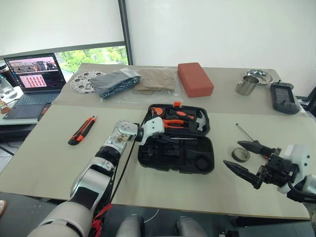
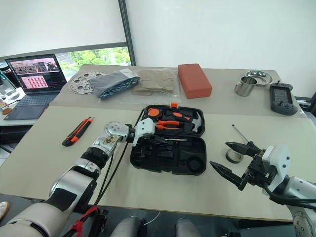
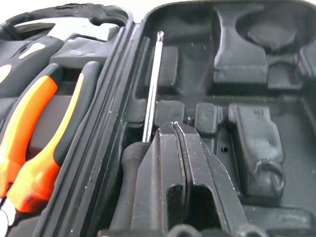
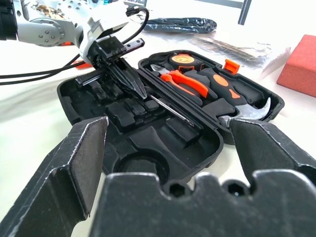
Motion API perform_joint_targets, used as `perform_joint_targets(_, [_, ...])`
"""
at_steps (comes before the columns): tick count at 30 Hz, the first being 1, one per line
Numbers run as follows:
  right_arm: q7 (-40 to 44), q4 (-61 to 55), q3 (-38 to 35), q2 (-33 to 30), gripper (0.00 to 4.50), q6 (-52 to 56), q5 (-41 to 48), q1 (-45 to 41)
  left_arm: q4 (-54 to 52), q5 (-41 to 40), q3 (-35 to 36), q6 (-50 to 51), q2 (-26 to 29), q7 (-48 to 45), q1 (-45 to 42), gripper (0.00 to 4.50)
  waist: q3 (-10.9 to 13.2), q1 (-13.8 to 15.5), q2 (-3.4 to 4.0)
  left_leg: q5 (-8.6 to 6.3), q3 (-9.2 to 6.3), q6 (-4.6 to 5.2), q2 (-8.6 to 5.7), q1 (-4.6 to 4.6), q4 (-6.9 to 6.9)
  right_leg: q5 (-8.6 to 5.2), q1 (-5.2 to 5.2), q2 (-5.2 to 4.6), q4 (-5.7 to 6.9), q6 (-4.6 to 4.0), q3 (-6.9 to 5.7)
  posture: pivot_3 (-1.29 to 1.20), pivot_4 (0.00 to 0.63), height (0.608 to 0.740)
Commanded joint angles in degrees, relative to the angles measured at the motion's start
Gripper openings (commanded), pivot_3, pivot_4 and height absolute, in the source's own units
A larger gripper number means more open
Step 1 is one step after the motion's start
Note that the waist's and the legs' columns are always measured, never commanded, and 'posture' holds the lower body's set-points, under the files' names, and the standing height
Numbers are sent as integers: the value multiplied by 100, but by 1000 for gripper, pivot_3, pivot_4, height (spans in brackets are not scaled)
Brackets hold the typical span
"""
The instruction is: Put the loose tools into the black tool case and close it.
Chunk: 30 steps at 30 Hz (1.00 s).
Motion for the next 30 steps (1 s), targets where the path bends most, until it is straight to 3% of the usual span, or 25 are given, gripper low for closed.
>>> perform_joint_targets(1, [9,-183,-237,-69,4500,28,158,32,-355,-633,512,260,-42,-298,-178,64,0,0,0,0,-2,0,1,-5,0,0,-3,1,-1,0,-2,0,150,740])
perform_joint_targets(7, [12,-163,-233,-60,4500,27,159,14,-327,-575,646,255,35,-120,-204,64,0,-6,1,0,-11,0,-2,-11,-4,6,-4,2,-6,-11,-1,0,150,740])
perform_joint_targets(25, [107,-69,-240,-158,4500,36,-50,280,671,1141,-532,-646,31,648,-225,64,-6,4,3,0,-18,0,-8,-5,-2,5,9,0,-11,-9,0,0,150,740])
perform_joint_targets(30, [95,5,-253,-202,4500,-9,-79,276,758,1297,-654,-834,2,768,-229,64,-15,12,7,0,-18,0,-10,3,-1,-5,19,-1,-9,8,2,0,150,740])
